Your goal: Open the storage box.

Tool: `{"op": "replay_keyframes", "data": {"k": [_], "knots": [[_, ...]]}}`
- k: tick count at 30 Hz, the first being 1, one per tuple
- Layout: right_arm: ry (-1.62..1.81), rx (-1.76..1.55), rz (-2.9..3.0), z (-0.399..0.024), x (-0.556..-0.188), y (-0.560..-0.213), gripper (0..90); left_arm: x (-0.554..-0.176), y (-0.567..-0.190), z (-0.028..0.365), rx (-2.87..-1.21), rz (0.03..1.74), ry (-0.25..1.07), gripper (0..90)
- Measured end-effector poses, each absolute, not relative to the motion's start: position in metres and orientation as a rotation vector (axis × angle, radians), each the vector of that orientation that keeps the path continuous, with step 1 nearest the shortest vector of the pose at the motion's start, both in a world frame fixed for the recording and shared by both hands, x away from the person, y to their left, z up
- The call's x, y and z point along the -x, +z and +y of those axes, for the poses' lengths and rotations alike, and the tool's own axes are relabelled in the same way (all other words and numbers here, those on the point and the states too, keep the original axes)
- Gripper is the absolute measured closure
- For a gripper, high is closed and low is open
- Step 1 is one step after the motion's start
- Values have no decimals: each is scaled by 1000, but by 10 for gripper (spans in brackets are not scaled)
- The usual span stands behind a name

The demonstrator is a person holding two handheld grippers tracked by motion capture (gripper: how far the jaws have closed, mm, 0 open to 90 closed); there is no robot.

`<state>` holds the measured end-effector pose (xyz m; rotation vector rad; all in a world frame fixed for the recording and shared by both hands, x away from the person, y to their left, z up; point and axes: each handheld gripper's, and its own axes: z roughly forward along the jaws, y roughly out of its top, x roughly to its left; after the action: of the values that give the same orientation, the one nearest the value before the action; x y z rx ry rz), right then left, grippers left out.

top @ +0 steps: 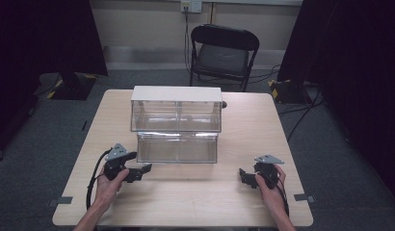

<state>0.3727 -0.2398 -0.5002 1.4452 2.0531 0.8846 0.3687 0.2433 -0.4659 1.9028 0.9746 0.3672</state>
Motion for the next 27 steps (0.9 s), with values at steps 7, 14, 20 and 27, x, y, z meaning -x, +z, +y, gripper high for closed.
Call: {"op": "replay_keyframes", "data": {"k": [7,14,20,27], "knots": [[885,-1446,2052,-240,-373,-500,126,-369,-465,244,-1898,967,371,153],[884,-1445,2053,-240,-373,-500,126,-368,-464,244,-1893,964,369,151],[885,-1445,2053,-240,-373,-500,126,-368,-463,245,-1877,978,391,154],[885,-1445,2053,-240,-373,-500,125,-368,-462,247,-1864,980,401,157]]}}
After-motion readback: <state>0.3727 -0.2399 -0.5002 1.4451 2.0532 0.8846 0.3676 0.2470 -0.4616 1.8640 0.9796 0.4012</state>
